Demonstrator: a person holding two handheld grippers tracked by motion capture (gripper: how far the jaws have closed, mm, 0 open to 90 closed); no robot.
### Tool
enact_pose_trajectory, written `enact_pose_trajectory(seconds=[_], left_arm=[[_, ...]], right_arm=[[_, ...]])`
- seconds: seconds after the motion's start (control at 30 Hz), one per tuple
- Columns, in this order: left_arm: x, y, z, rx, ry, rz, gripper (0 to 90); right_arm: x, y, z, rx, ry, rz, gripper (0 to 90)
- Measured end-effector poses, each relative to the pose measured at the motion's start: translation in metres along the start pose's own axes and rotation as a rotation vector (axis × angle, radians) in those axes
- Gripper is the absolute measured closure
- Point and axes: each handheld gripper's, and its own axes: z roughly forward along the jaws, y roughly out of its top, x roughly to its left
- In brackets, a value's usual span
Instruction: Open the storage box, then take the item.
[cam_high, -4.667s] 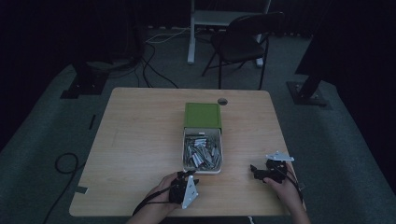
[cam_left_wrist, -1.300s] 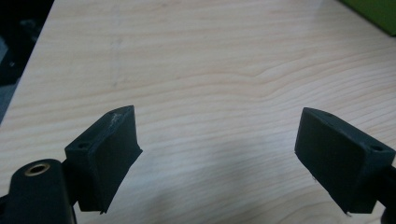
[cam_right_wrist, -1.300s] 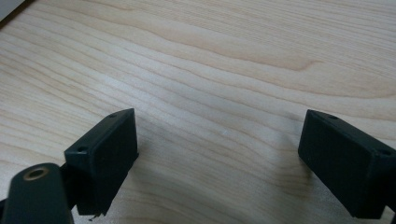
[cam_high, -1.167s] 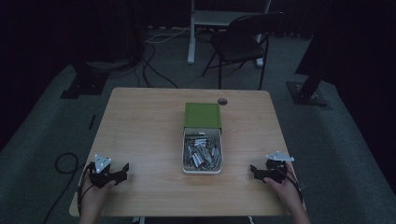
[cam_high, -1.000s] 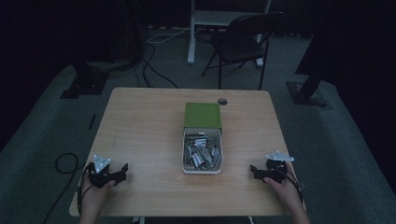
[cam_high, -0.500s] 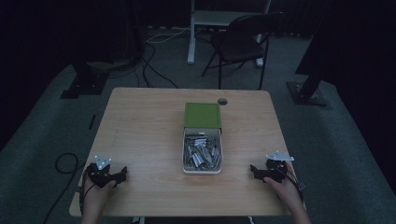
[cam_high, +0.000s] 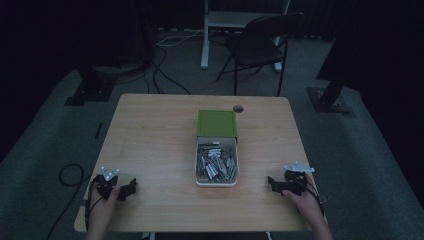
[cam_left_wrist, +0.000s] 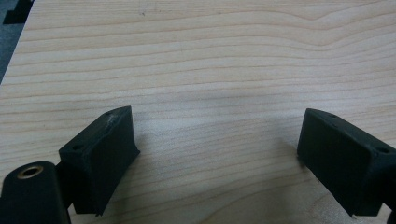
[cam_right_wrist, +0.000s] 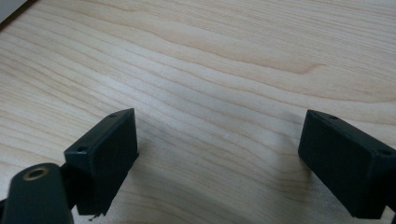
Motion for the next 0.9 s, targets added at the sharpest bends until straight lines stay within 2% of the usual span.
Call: enact_pose_trajectory(seconds=[0.63,0.83,0.9], left_arm=[[-0.0004,0.0002,0.0005,-0.002,0.000,-0.003,11.6],[-0.0004,0.0002,0.0005,-0.002,0.000,-0.004,11.6],[-0.0004,0.0002,0.0006,-0.003,0.000,-0.004,11.6]], right_arm=[[0.0007,0.0020,0.0020,-0.001,0.000,-0.003,11.5],[0.0042,0.0019,0.0019,-0.002,-0.004,-0.002,11.5],[0.0079,0.0023,0.0021,-0.001,0.009,-0.011,11.5]])
